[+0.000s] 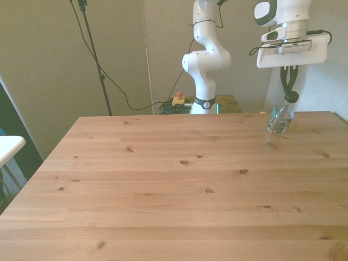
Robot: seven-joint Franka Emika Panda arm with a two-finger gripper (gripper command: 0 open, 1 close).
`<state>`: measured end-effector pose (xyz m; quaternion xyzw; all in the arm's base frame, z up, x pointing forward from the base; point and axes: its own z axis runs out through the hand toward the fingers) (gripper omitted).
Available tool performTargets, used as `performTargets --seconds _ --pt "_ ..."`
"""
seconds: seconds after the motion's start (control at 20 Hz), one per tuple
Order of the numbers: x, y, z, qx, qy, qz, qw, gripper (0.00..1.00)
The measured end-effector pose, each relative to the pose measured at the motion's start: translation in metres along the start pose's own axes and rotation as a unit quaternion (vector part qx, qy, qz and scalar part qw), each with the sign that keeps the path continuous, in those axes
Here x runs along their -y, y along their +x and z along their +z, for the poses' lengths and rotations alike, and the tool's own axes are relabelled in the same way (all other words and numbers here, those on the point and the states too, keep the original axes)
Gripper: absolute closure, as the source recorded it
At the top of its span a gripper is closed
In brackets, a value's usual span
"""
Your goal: Knock down the bottle
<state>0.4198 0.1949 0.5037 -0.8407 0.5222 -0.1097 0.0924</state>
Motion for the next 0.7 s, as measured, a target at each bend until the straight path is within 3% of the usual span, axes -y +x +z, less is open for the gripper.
performTargets --seconds 0.35,0.7 --pt "0.051 0.036 0.046 -0.003 0.003 0.021 0.9998 1.0" --pt "0.072 0.062 0.044 0.0 0.029 0.015 0.9995 1.0"
